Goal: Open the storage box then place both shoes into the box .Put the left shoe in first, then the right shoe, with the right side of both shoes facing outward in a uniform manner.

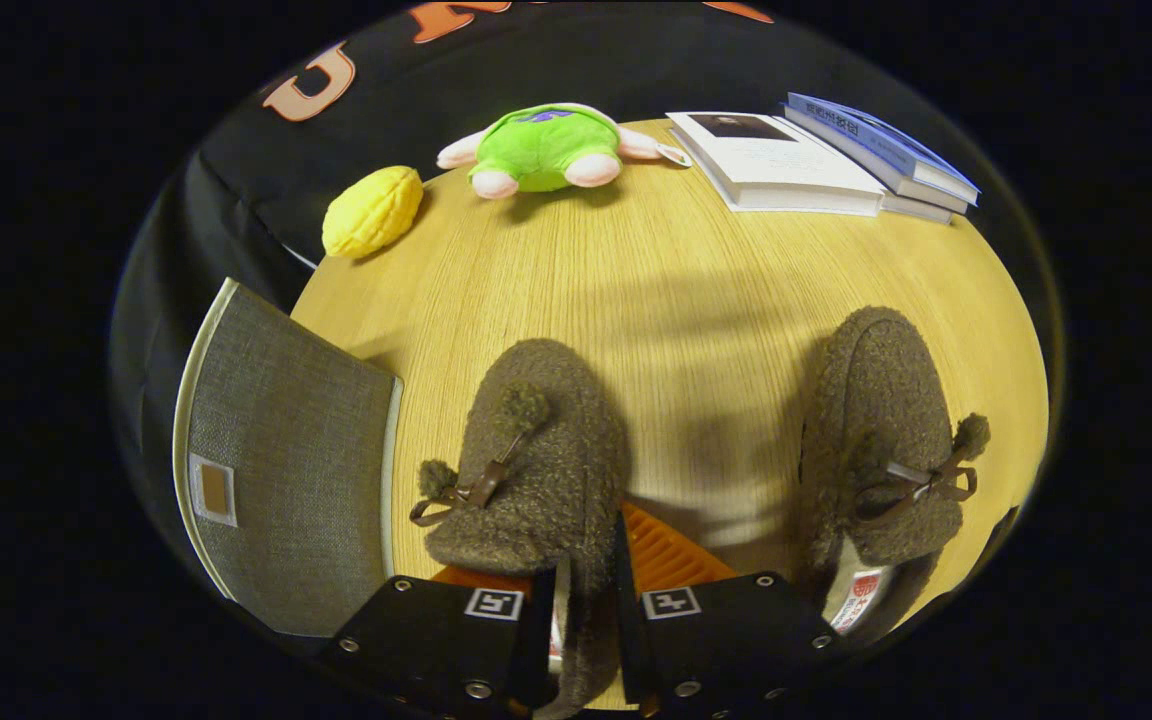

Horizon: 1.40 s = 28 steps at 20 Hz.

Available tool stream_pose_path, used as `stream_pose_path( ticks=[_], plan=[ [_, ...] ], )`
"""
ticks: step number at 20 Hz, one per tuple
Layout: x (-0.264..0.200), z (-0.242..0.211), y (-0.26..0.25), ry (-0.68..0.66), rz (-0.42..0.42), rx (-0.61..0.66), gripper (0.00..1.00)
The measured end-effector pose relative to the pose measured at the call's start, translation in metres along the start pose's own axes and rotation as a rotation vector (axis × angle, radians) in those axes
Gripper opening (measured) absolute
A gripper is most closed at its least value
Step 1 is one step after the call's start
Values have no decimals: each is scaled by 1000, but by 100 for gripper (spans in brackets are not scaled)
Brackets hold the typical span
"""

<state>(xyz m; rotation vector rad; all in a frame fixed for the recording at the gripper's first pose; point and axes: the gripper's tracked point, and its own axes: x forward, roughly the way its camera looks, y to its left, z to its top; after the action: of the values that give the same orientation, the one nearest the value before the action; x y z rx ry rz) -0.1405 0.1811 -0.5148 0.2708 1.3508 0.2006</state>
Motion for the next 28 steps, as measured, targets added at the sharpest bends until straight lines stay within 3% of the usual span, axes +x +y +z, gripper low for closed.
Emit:
stream_pose_path(
  ticks=[2,4,13,20,24,28],
  plan=[
    [-3,2,-5,5,-8,60,13],
    [-8,4,-4,20,-7,101,5],
    [-88,43,70,-13,116,137,4],
    [-143,70,162,-52,195,41,4],
    [-138,66,210,-31,218,-4,4],
    [-107,49,242,17,175,1,4]
  ],
)
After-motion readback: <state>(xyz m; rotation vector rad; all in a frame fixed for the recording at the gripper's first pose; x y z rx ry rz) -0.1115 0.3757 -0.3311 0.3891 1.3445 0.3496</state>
